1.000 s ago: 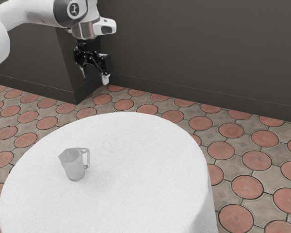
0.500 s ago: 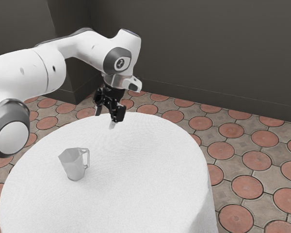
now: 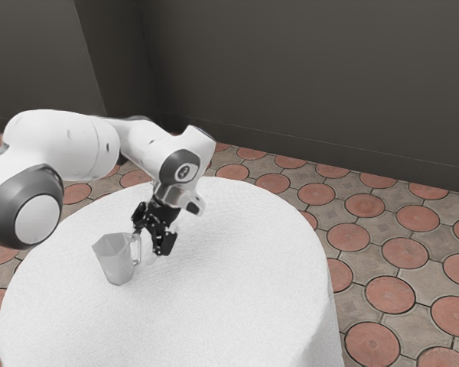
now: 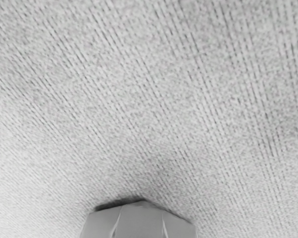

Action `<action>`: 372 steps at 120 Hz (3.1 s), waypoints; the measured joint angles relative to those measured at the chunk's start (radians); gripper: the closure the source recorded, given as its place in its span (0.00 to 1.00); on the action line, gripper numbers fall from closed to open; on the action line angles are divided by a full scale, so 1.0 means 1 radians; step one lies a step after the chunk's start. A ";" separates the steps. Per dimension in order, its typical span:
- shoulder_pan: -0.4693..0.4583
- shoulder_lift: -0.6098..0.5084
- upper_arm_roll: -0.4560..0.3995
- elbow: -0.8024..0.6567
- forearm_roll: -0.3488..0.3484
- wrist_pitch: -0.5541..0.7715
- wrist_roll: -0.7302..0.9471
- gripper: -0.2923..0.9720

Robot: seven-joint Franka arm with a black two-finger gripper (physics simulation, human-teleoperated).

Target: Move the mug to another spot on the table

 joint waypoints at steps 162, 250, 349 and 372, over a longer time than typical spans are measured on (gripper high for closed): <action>-0.024 -0.012 -0.003 -0.081 0.055 0.033 0.051 0.53; -0.012 -0.017 -0.008 -0.070 0.038 0.013 0.060 0.68; -0.029 -0.008 -0.022 0.010 0.054 -0.162 0.062 0.81; -0.054 -0.007 -0.023 0.065 0.068 -0.174 0.064 0.82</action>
